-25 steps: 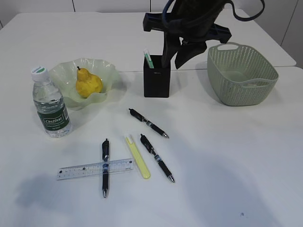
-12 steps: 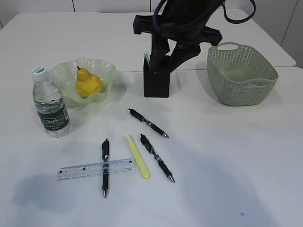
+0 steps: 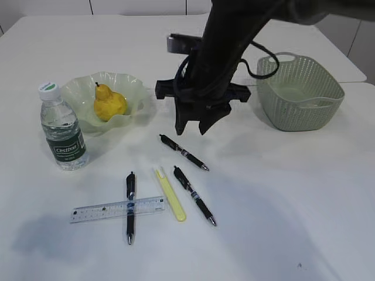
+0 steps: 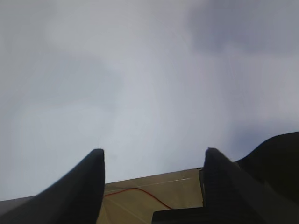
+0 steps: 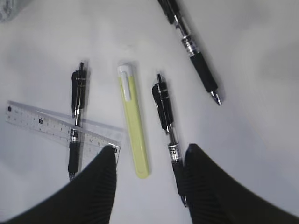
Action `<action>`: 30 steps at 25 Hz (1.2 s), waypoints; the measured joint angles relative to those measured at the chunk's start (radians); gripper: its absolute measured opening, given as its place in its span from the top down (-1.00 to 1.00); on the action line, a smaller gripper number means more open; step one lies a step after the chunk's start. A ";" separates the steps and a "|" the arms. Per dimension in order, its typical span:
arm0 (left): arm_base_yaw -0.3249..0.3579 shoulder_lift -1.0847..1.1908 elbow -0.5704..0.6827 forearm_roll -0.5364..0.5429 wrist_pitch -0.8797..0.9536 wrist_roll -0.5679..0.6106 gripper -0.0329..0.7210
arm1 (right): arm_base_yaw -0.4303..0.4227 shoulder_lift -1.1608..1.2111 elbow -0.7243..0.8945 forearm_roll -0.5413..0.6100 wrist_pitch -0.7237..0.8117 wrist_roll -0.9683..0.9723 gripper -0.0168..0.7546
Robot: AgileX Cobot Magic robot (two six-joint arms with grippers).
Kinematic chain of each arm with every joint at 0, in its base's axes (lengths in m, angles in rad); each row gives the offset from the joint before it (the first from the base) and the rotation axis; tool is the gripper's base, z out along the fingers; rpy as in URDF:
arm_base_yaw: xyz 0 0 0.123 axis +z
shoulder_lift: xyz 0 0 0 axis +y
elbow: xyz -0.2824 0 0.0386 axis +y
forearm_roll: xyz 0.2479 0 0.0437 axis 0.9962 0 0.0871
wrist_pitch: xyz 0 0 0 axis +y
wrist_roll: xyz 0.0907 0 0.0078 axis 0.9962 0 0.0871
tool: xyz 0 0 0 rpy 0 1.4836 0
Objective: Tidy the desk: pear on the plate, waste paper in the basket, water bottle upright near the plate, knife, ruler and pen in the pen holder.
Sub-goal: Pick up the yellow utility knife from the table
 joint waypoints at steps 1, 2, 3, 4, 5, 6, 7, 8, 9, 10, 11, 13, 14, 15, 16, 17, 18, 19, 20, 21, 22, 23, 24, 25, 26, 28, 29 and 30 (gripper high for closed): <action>0.000 0.000 0.000 0.000 0.000 0.000 -0.32 | 0.000 0.016 0.000 0.014 0.000 -0.011 -0.03; 0.000 0.000 0.000 0.000 0.000 0.000 -0.32 | 0.000 0.031 0.000 0.031 0.000 -0.019 -0.03; 0.000 0.000 0.000 0.000 0.000 0.000 -0.32 | 0.000 0.041 0.000 0.043 0.000 -0.029 -0.03; 0.000 0.000 0.000 0.000 0.000 0.000 -0.32 | 0.000 0.051 0.000 0.053 0.000 -0.036 -0.03; 0.000 0.000 0.000 0.000 0.000 0.000 -0.32 | 0.000 0.058 0.000 0.061 -0.002 -0.038 -0.03; 0.000 0.000 0.000 0.000 0.000 0.000 -0.32 | 0.000 0.065 0.000 0.064 -0.002 -0.040 -0.04; 0.000 0.000 0.000 0.000 0.000 0.000 -0.32 | 0.000 0.070 0.000 0.067 -0.003 -0.042 -0.04; 0.000 0.000 0.000 0.000 0.000 0.000 -0.32 | 0.000 0.075 0.000 0.071 -0.006 -0.042 -0.04; 0.000 0.000 0.000 0.000 0.000 0.000 -0.32 | 0.000 0.078 0.000 0.071 -0.006 -0.043 -0.04; 0.000 0.000 0.000 0.000 0.000 0.000 -0.32 | 0.000 0.081 0.000 0.076 -0.006 -0.043 -0.04; 0.000 0.000 0.000 0.000 0.000 0.000 -0.32 | 0.000 0.081 0.000 0.080 -0.006 -0.044 -0.04; 0.000 0.000 0.000 0.000 0.000 0.000 -0.32 | 0.000 0.083 0.000 0.088 -0.008 -0.044 -0.04; 0.000 0.000 0.000 0.000 0.000 0.000 -0.32 | 0.000 0.083 0.000 0.090 -0.013 -0.051 -0.04; 0.000 0.000 0.000 0.000 0.000 0.000 -0.32 | 0.000 0.084 0.000 0.090 -0.022 -0.059 -0.04; 0.000 0.000 0.000 0.000 0.000 0.000 -0.32 | 0.000 0.086 0.000 0.090 -0.034 -0.067 -0.04; 0.000 0.000 0.000 0.000 0.000 0.000 -0.32 | 0.000 0.086 0.000 0.090 -0.042 -0.069 -0.04; 0.000 0.000 0.000 -0.002 0.000 0.000 -0.32 | 0.000 0.088 0.000 0.090 -0.046 -0.072 -0.04; 0.000 0.000 0.000 -0.004 0.000 0.000 -0.32 | 0.000 0.090 -0.003 0.087 -0.050 -0.073 -0.04; 0.000 0.000 0.000 -0.008 0.000 0.000 -0.32 | 0.000 0.092 -0.002 0.082 -0.055 -0.075 -0.04; 0.000 0.000 0.000 -0.013 0.000 0.000 -0.32 | 0.000 0.092 -0.002 0.079 -0.060 -0.074 -0.04; 0.000 0.000 0.000 -0.017 0.000 0.000 -0.32 | 0.000 0.092 -0.002 0.079 -0.063 -0.074 -0.04; 0.000 0.000 0.000 -0.019 0.000 0.000 -0.32 | 0.000 0.092 -0.002 0.075 -0.070 -0.076 -0.04; 0.000 0.000 0.000 -0.025 0.000 0.000 -0.32 | 0.002 0.092 -0.002 0.066 -0.077 -0.076 -0.04; 0.000 0.000 0.000 -0.030 0.000 0.000 -0.32 | 0.008 0.092 -0.002 0.047 -0.081 -0.076 -0.04; 0.000 0.000 0.000 -0.032 0.000 0.000 -0.32 | 0.016 0.092 -0.002 0.023 -0.085 -0.076 -0.04; 0.000 0.000 0.000 -0.035 0.000 0.000 -0.32 | 0.037 0.092 -0.002 -0.018 -0.100 -0.076 -0.04; 0.000 0.000 0.000 -0.035 0.000 0.000 -0.32 | 0.051 0.092 -0.002 -0.035 -0.108 -0.076 -0.04; 0.000 0.000 0.000 -0.035 0.000 0.000 -0.32 | 0.061 0.092 -0.002 -0.045 -0.119 -0.076 -0.04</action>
